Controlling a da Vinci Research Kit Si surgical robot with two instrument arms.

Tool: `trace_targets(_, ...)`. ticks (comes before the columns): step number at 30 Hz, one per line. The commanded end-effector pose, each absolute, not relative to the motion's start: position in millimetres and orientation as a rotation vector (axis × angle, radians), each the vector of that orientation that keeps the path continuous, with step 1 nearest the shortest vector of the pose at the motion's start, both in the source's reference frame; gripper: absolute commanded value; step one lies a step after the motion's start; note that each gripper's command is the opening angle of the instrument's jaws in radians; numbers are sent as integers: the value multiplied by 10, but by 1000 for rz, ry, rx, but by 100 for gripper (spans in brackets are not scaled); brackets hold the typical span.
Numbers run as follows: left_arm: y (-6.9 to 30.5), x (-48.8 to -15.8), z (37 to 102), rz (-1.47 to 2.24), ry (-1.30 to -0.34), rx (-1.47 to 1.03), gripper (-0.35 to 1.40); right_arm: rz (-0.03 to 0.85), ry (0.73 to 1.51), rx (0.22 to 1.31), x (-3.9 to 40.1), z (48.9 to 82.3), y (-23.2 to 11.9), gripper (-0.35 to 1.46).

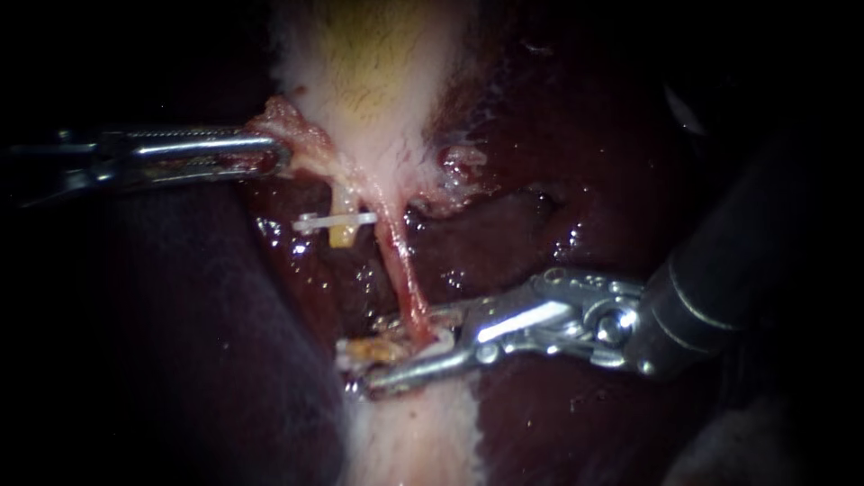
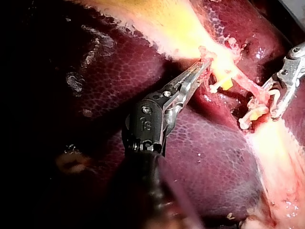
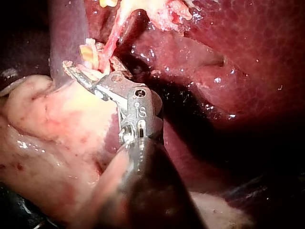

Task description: Clipping first clip right tube

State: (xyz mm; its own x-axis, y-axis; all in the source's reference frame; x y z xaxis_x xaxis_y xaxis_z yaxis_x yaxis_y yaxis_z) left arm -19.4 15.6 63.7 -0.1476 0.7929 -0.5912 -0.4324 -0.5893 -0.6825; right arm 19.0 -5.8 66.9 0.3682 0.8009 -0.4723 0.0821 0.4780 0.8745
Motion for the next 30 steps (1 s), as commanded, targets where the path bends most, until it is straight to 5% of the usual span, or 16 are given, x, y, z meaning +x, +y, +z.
trace_targets(1,156,-194,636,1848,-451,-1264,-35,563,1120,992,190,666,-59,45)
trace_targets(15,156,-193,637,1848,-451,-1264,-35,530,1127,1078,193,642,-66,39)
trace_targets(30,156,-193,637,1848,-451,-1264,-35,532,1131,1079,189,649,-57,-1)
